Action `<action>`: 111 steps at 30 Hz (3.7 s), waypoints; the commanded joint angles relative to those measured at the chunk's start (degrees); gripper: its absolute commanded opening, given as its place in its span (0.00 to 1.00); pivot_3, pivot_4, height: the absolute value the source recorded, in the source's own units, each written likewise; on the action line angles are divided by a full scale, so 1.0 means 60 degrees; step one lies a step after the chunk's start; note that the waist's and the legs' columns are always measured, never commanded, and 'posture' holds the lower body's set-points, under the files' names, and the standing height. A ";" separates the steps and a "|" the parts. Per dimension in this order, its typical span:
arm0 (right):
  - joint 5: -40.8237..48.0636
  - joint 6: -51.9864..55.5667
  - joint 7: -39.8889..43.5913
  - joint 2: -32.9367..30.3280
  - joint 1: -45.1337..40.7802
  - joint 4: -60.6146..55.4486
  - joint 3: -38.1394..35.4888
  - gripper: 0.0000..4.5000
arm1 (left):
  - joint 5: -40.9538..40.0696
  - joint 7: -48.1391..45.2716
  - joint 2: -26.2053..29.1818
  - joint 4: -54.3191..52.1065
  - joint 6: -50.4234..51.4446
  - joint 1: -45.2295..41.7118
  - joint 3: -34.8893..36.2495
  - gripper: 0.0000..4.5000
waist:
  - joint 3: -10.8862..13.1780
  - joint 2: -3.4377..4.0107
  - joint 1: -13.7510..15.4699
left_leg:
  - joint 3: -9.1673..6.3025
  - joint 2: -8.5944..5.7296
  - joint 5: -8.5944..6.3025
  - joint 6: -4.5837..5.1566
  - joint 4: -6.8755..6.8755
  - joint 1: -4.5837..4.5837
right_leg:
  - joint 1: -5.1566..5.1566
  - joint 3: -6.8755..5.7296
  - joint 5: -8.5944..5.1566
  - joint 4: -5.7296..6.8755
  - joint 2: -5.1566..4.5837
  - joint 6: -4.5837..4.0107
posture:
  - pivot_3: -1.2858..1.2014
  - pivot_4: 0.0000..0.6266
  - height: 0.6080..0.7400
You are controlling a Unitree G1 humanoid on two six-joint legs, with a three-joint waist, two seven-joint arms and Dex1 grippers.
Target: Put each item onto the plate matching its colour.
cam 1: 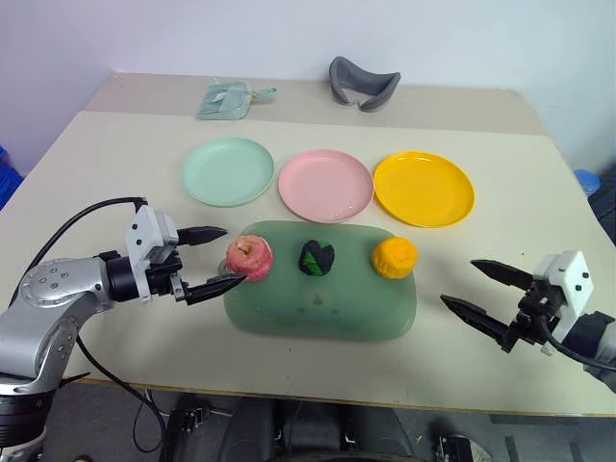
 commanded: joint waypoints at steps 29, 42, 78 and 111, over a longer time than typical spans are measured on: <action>-0.0415 -0.1100 0.2149 0.0247 -0.4432 0.1447 0.3301 0.99 | 0.0716 0.1251 -0.0875 -0.0003 -0.0470 -0.0269 -0.0434 1.00 | -0.0002 0.0002 -0.0018 | 0.0003 0.0000 -0.0002 0.0005 0.0095 0.0001 | -0.0012 0.0006 -0.0003 0.0106 0.0026 0.0001 | 0.52 0.24 1.00; -0.2008 -0.1753 0.2370 0.0929 -0.6769 0.2767 0.5437 0.99 | 0.1547 0.1885 -0.1219 0.0565 -0.0339 -0.0374 -0.1159 1.00 | -0.0003 0.0002 0.0012 | 0.0005 -0.0002 -0.0011 0.0020 0.0154 -0.0008 | -0.0016 0.0011 -0.0003 0.0147 0.0017 0.0002 | 0.52 0.24 1.00; -0.3253 -0.2331 0.0179 0.1866 -0.7372 0.3615 0.5006 1.00 | 0.3919 0.5770 -0.6132 0.8795 -0.1323 -0.8173 -0.2369 0.58 | -0.0003 -0.0008 0.0208 | 0.0017 -0.0033 -0.0013 0.0027 0.0178 -0.0027 | -0.0032 -0.0007 0.0002 0.0154 0.0027 0.0015 | 0.52 0.24 1.00; -0.2524 -0.1440 -0.0194 0.1311 -0.5689 0.1562 0.4230 1.00 | 0.1458 0.0834 -0.3964 0.2338 0.0530 -0.4446 -0.2671 1.00 | -0.0007 -0.0002 0.0188 | 0.0006 -0.0011 -0.0002 0.0007 0.0178 -0.0025 | -0.0028 -0.0007 -0.0001 0.0165 0.0023 0.0024 | 0.52 0.24 1.00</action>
